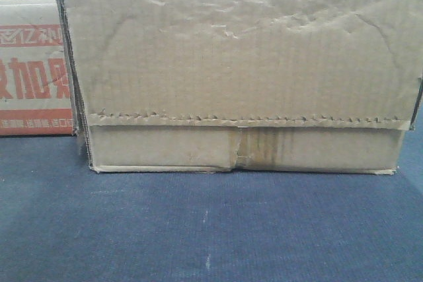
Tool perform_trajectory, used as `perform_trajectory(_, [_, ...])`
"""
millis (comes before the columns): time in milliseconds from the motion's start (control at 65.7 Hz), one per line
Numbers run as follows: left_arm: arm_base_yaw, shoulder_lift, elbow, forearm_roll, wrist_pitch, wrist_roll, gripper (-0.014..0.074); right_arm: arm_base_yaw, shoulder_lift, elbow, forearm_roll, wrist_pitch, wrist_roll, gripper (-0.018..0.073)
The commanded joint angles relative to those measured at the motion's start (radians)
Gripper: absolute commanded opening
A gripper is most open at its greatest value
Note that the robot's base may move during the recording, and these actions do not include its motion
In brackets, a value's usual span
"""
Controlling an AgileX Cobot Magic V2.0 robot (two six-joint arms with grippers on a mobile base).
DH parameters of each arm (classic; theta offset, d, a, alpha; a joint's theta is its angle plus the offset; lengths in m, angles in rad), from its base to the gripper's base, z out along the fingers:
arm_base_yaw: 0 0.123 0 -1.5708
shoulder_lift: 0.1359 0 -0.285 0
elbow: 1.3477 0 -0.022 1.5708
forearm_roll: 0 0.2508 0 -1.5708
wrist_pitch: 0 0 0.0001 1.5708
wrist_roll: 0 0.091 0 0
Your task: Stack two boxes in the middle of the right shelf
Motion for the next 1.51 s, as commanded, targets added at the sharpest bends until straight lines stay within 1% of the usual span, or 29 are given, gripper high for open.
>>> perform_trajectory(0, [-0.004, 0.104, -0.109, -0.006, 0.076, 0.035, 0.0578, -0.002, 0.000, -0.008, -0.011, -0.018, -0.001, 0.0559])
perform_trajectory(91, [0.029, 0.225, -0.241, -0.030, 0.162, 0.087, 0.0578, -0.002, 0.000, -0.008, -0.011, -0.018, -0.001, 0.0559])
perform_trajectory(167, [0.082, 0.315, -0.347, -0.075, 0.221, 0.153, 0.0578, -0.002, 0.000, -0.008, -0.011, -0.018, -0.001, 0.0559])
perform_trajectory(228, [0.137, 0.386, -0.431, -0.113, 0.302, 0.198, 0.0578, -0.002, 0.000, -0.008, -0.011, -0.020, -0.001, 0.0559])
perform_trajectory(274, [0.167, 0.440, -0.490, -0.139, 0.345, 0.235, 0.0578, -0.002, 0.000, -0.008, -0.011, -0.020, -0.001, 0.0559])
perform_trajectory(381, [0.207, 0.543, -0.581, -0.142, 0.349, 0.279, 0.0578, -0.002, 0.000, -0.008, -0.011, -0.020, -0.001, 0.0559])
perform_trajectory(548, [0.218, 0.681, -0.636, -0.129, 0.336, 0.303, 0.0578, -0.002, 0.000, -0.008, -0.011, -0.022, -0.001, 0.0559])
perform_trajectory(761, [0.218, 0.811, -0.639, -0.096, 0.291, 0.303, 0.0578, -0.002, 0.000, -0.008, -0.011, -0.022, -0.001, 0.0559])
perform_trajectory(1066, [0.220, 0.912, -0.639, -0.095, 0.239, 0.303, 0.0578, -0.002, 0.000, -0.008, -0.011, -0.022, -0.001, 0.0559])
perform_trajectory(1111, [0.220, 0.920, -0.639, -0.093, 0.235, 0.303, 0.0564, -0.002, 0.000, -0.008, -0.011, -0.022, -0.001, 0.0559])
perform_trajectory(1172, [0.220, 0.926, -0.639, -0.091, 0.235, 0.303, 0.0514, -0.002, 0.000, -0.008, -0.011, -0.022, -0.001, 0.0559])
perform_trajectory(1233, [0.220, 0.931, -0.639, -0.089, 0.237, 0.303, 0.0431, -0.002, 0.000, -0.008, -0.011, -0.022, -0.001, 0.0559])
perform_trajectory(1294, [0.220, 0.931, -0.639, -0.087, 0.239, 0.303, 0.0299, -0.002, 0.000, -0.008, -0.011, -0.022, -0.001, 0.0559])
perform_trajectory(1309, [0.220, 0.931, -0.639, -0.085, 0.239, 0.303, 0.0248, -0.002, 0.000, -0.008, -0.011, -0.022, -0.001, 0.0559])
perform_trajectory(1355, [0.220, 0.931, -0.641, -0.079, 0.239, 0.303, 0.0139, -0.002, 0.000, -0.008, -0.011, -0.019, -0.001, 0.0559])
perform_trajectory(1370, [0.220, 0.929, -0.641, -0.078, 0.239, 0.303, 0.0080, -0.002, 0.000, -0.008, -0.011, -0.019, -0.001, 0.0559])
perform_trajectory(1401, [0.220, 0.929, -0.641, -0.072, 0.239, 0.303, 0.0003, -0.002, 0.000, -0.008, -0.011, -0.019, -0.001, 0.0559])
perform_trajectory(1416, [0.220, 0.929, -0.641, -0.070, 0.239, 0.303, -0.0073, -0.002, 0.000, -0.008, -0.011, -0.017, -0.001, 0.0559])
perform_trajectory(1431, [0.220, 0.929, -0.641, -0.067, 0.239, 0.303, -0.0111, -0.002, 0.000, -0.008, -0.011, -0.017, -0.001, 0.0559])
perform_trajectory(1492, [0.220, 0.929, -0.641, -0.052, 0.245, 0.303, -0.0111, -0.002, 0.000, -0.008, -0.011, -0.015, -0.001, 0.0559])
